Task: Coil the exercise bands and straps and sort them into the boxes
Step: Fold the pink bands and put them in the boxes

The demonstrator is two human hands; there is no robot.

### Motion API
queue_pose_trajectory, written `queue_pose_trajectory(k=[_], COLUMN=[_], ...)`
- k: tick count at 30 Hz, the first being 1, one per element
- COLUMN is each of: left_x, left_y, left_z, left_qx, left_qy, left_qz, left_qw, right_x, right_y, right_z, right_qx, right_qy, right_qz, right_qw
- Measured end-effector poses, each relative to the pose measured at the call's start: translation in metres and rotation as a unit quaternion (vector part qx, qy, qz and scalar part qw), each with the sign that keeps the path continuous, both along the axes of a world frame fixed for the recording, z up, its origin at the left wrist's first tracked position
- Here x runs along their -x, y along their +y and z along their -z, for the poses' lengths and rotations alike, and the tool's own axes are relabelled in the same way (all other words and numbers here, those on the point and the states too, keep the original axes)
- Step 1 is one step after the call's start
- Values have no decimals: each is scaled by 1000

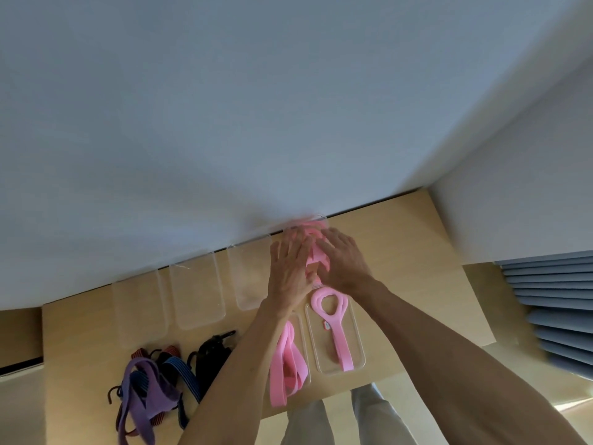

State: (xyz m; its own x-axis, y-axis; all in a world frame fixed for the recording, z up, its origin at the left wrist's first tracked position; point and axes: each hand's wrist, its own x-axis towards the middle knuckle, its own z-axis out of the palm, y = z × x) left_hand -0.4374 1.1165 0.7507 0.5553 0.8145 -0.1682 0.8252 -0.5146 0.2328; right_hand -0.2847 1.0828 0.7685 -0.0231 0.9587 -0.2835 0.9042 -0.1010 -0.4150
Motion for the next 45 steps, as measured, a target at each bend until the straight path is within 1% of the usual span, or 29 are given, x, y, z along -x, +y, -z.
queue_pose_trajectory(k=[2, 3, 5, 7, 10, 12, 15, 19, 22, 24, 26, 28, 30, 34, 37, 39, 40, 41, 42, 43, 45], left_x=[-1, -1, 0, -2, -9, -11, -8, -3, -6, -8, -7, -6, -5, -3, -4, -5, -5, -5, -5, -4, -4], left_y=[2, 3, 2, 1, 1, 1, 0, 2, 3, 2, 2, 2, 2, 3, -2, -9, -13, -20, -28, -38, -59], left_z=[-1, 1, 5, 8, 8, 7, 7, 12, 11, 8, 4, -1, -3, -7, -11, -20, -24, -27, -30, -31, -28], left_qx=[1, 7, 23, 34, 37, 35, 5, 14, 35, 41, 39, 16, -12, -34, -52, -29, -22, -20, -14, 5, 64], left_qy=[45, 72, 100, 102, 88, 74, 56, 84, 93, 85, 67, 29, -16, -53, -94, -85, -86, -106, -130, -135, -102], left_qz=[8, 15, 18, 4, -22, -30, -21, -7, -11, -9, -10, -19, -24, -9, -22, -58, -83, -106, -124, -133, -129], left_qw=[999, 997, 995, 994, 995, 996, 998, 996, 995, 995, 997, 999, 1000, 998, 994, 994, 993, 988, 984, 982, 984], right_x=[-1, -1, 1, 6, 9, 11, 9, 12, 18, 22, 24, 24, 21, 16, 14, 12, 10, 8, 6, 3, -1], right_y=[-4, -5, -5, -5, -7, -8, -11, -10, -6, -7, -10, -12, -12, -12, -17, -24, -30, -36, -43, -50, -67], right_z=[6, 9, 15, 20, 27, 26, 27, 31, 30, 26, 24, 21, 19, 13, 3, -3, -6, -9, -10, -11, -10], right_qx=[70, 87, 95, 97, 101, 83, 52, 88, 94, 84, 61, 38, 34, 45, 6, -17, -15, -4, 15, 41, 111], right_qy=[-54, -83, -129, -161, -175, -166, -161, -194, -205, -193, -162, -139, -128, -115, -77, -36, -14, 7, 23, 31, 38], right_qz=[-48, -64, -83, -85, -80, -75, -64, -90, -81, -56, -20, 4, 6, 15, 73, 135, 175, 216, 254, 283, 315], right_qw=[995, 991, 984, 979, 976, 980, 984, 973, 971, 976, 985, 990, 991, 992, 994, 990, 984, 976, 967, 958, 942])
